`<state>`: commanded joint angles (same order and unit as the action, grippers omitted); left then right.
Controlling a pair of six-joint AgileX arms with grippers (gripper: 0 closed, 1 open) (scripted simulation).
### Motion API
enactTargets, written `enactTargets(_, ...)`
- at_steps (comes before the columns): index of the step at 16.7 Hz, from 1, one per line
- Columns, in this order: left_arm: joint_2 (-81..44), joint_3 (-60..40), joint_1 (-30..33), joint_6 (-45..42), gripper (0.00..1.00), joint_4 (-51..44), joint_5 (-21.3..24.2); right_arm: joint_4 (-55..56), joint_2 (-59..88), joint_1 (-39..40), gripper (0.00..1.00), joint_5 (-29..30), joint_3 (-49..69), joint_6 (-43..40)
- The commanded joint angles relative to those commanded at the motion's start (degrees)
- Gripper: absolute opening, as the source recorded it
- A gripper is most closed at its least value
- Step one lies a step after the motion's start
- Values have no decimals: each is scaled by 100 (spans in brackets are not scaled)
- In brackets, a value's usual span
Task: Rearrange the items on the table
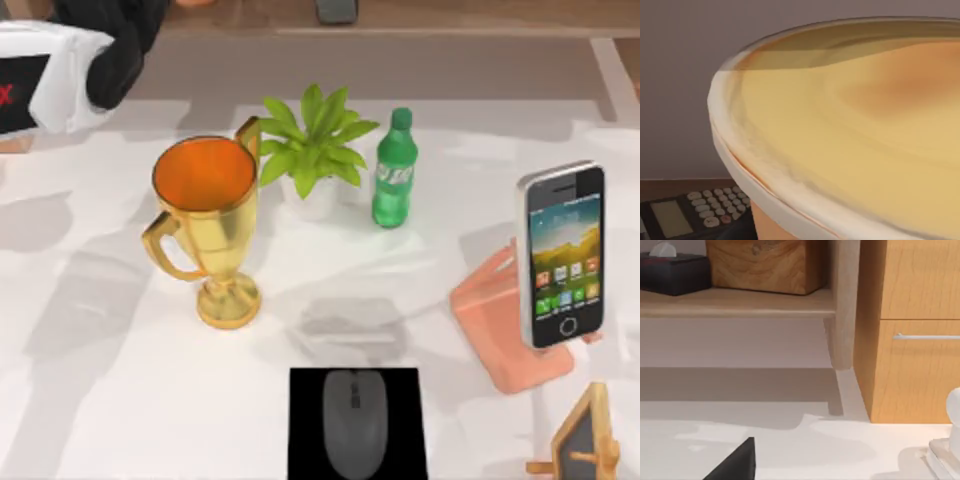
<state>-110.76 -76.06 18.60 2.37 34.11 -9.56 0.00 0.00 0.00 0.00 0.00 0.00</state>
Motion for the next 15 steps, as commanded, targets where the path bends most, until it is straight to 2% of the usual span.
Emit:
enactTargets(6, -412, -742, -85, -111, 0, -778, -514, 0, 0, 0, 100, 0, 0, 0)
enactTargets(15, -420, -751, -70, -119, 0, -810, -542, 0, 0, 0, 100, 0, 0, 0)
